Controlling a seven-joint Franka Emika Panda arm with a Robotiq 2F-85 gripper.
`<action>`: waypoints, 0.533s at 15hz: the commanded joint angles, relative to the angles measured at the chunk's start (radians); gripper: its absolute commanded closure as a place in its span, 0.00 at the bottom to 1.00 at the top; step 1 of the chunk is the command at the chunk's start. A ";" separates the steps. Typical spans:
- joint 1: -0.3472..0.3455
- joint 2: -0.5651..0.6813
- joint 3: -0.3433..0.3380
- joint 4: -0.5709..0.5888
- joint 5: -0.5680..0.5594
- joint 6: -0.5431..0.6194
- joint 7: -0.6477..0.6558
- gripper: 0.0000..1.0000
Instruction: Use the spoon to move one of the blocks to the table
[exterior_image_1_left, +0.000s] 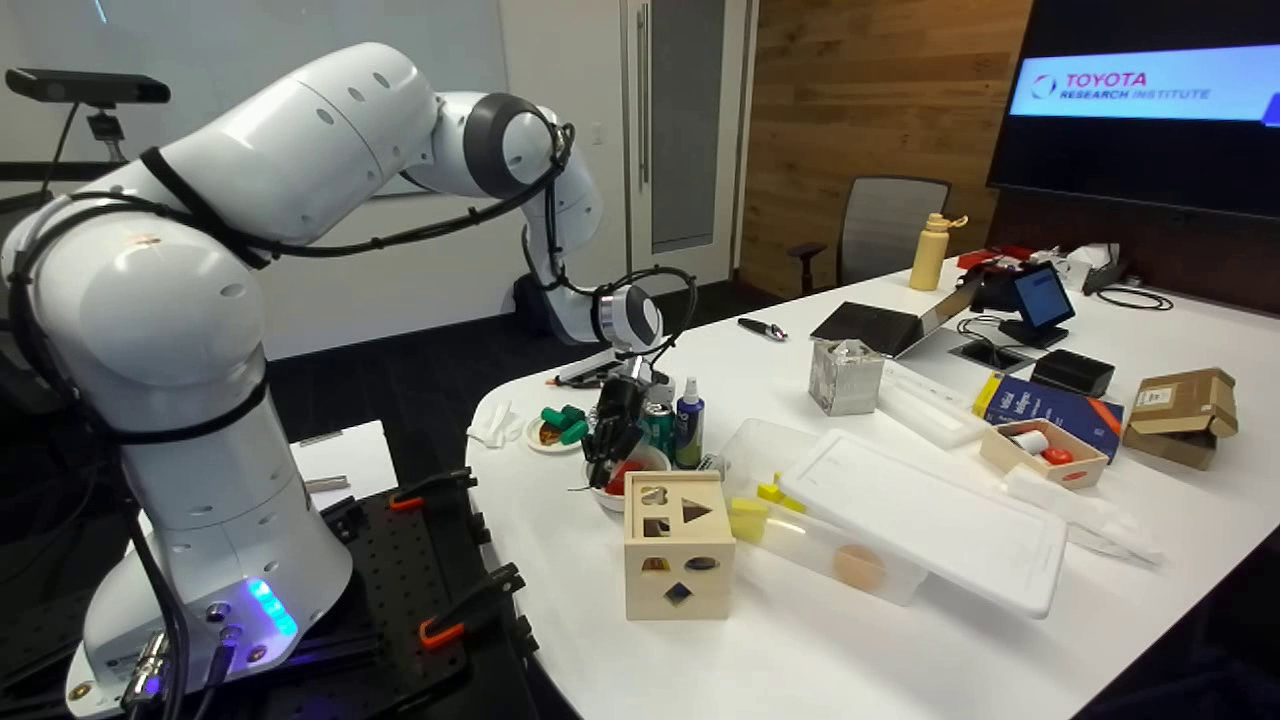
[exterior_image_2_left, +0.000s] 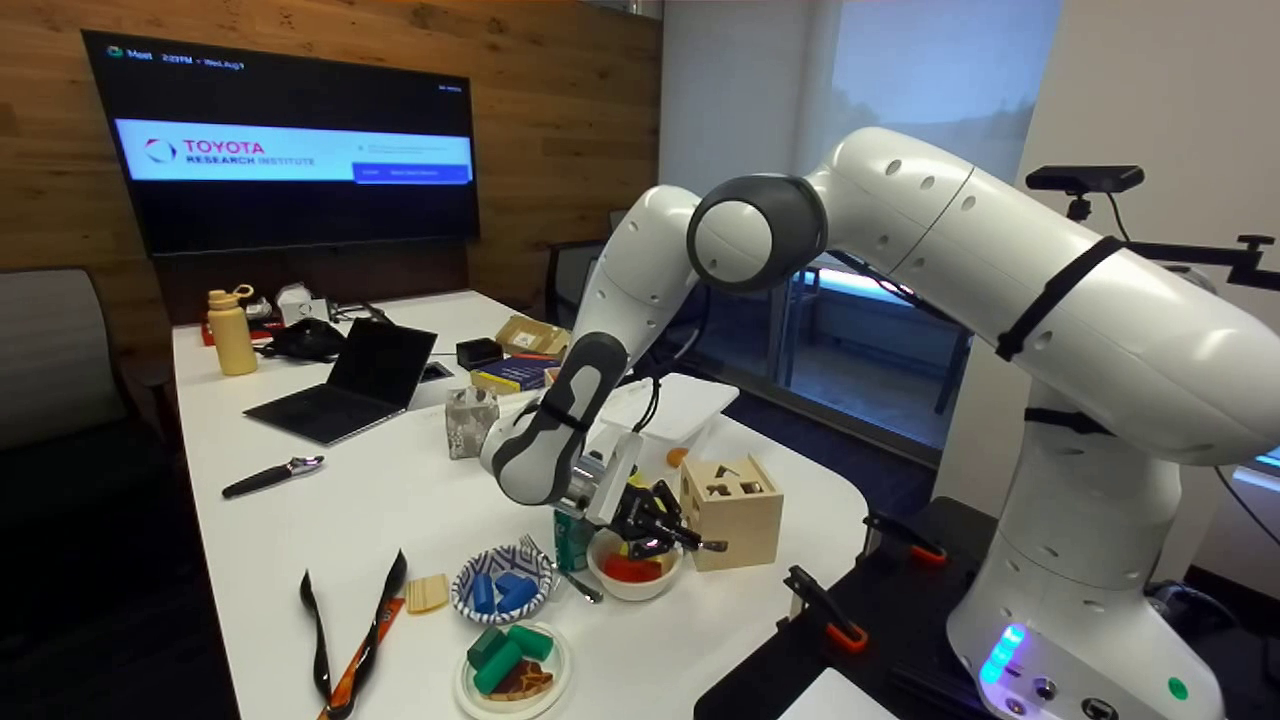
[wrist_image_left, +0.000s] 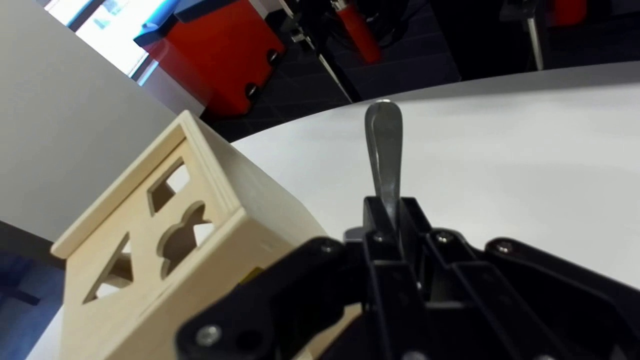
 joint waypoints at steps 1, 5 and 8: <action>0.024 0.004 -0.014 0.016 -0.027 -0.049 0.050 0.97; 0.034 0.037 -0.014 0.045 -0.041 -0.073 0.056 0.97; 0.045 0.057 -0.026 0.067 -0.079 -0.080 0.057 0.97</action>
